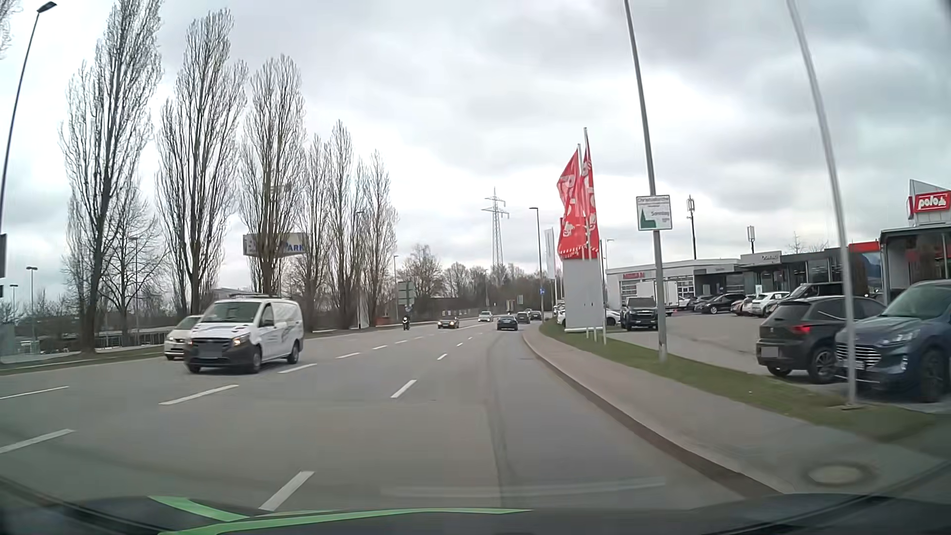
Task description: Follow the waypoints while adhering to traffic rules and regulations
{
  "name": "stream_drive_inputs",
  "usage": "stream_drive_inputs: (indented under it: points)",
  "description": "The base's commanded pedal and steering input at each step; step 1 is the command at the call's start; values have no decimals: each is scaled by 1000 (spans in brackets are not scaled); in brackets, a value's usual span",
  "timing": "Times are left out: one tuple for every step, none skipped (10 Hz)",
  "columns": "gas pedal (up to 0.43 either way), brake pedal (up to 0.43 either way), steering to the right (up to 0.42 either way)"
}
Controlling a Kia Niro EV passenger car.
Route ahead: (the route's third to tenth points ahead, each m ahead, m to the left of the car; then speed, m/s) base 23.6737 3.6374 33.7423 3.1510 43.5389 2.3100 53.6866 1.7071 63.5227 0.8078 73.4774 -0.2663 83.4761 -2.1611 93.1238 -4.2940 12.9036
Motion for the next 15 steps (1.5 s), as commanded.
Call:
stream_drive_inputs:
  points:
    - [67, 0, 5]
    - [67, 0, 6]
    - [67, 0, 6]
    - [67, 0, 7]
    - [67, 0, 8]
    - [67, 0, 9]
    - [67, 0, 9]
    - [67, 0, 9]
    - [67, 0, 9]
    - [67, 0, 9]
    - [67, 0, 9]
    - [67, 0, 9]
    - [67, 0, 9]
    - [67, 0, 9]
    - [67, 0, 9]
